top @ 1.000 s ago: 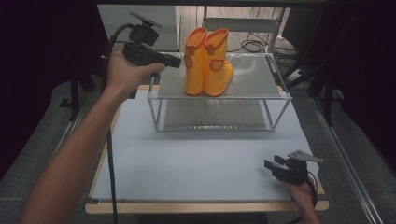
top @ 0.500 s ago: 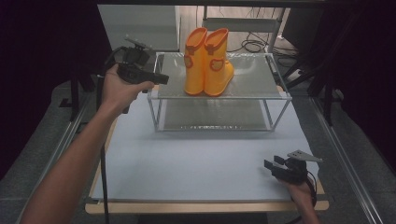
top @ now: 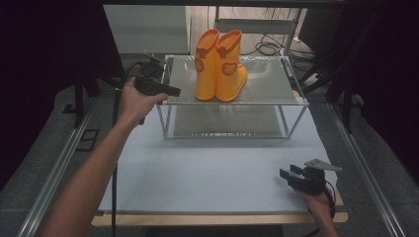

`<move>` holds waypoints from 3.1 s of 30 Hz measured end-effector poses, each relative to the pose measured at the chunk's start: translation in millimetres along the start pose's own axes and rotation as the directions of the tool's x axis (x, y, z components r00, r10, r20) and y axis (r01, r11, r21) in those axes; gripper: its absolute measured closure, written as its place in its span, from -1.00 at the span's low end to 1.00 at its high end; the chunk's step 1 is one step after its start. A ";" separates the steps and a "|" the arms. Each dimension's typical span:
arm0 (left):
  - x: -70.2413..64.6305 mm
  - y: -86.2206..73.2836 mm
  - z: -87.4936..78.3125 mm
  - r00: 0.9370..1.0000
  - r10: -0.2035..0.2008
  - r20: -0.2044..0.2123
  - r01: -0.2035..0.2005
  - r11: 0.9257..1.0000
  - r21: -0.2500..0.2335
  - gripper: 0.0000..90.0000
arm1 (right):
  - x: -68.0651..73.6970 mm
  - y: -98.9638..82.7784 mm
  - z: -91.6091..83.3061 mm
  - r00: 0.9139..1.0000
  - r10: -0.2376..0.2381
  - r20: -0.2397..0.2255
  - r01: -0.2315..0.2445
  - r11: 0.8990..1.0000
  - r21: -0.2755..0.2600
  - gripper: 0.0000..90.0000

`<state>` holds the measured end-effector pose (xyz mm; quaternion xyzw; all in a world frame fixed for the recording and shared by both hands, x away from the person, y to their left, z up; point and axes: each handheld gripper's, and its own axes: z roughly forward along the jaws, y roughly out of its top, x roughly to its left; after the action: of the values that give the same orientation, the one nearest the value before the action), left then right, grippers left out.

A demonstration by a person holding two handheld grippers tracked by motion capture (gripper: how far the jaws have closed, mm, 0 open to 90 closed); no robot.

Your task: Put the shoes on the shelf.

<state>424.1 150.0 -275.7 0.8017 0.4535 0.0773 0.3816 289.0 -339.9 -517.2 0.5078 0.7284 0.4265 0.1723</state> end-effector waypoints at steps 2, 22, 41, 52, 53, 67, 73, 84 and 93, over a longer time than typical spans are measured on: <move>1.5 0.1 4.0 1.000 0.001 -0.002 -0.001 1.000 0.006 0.99 | 0.3 0.0 0.2 1.000 0.004 0.001 -0.004 1.000 -0.003 -0.02; 11.1 13.4 81.6 0.996 -0.091 -0.004 0.091 0.996 0.005 0.99 | -2.2 -0.1 -0.7 1.000 0.008 0.003 -0.008 1.000 -0.006 -0.02; -23.2 26.7 97.6 0.994 -0.071 0.084 0.071 0.997 0.001 1.00 | -1.7 0.3 -0.5 1.000 0.002 0.003 -0.002 1.000 -0.006 -0.01; -17.5 22.8 93.6 0.994 -0.065 0.091 0.067 0.998 -0.013 0.84 | -1.9 0.4 0.1 1.000 0.002 -0.001 -0.002 1.000 -0.004 -0.01; -16.9 21.8 92.1 0.993 -0.068 0.096 0.070 0.997 -0.017 0.81 | -1.6 0.4 -0.3 1.000 0.004 -0.002 -0.004 1.000 -0.007 -0.01; -19.8 -2.7 45.8 0.992 -0.015 0.126 0.021 0.998 -0.052 0.49 | -1.5 0.1 -0.8 1.000 -0.002 0.003 0.002 1.000 -0.012 -0.01; -22.3 -22.6 26.3 0.987 0.017 0.161 -0.007 0.998 -0.061 0.41 | -1.2 0.0 -1.1 1.000 -0.004 0.005 0.004 1.000 -0.015 -0.01; -19.1 -67.3 -3.6 0.975 0.050 0.217 -0.032 0.996 -0.089 0.17 | 0.2 0.2 -0.6 1.000 -0.012 0.002 0.012 1.000 -0.016 -0.02; -10.7 -115.6 -11.9 0.974 0.054 0.222 -0.038 0.996 -0.075 0.13 | 0.6 0.4 -0.2 1.000 -0.015 0.000 0.015 1.000 -0.012 -0.02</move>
<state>335.0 182.4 -343.8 0.8018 0.3858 0.0115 0.4562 288.9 -339.5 -516.7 0.5015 0.7295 0.4296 0.1784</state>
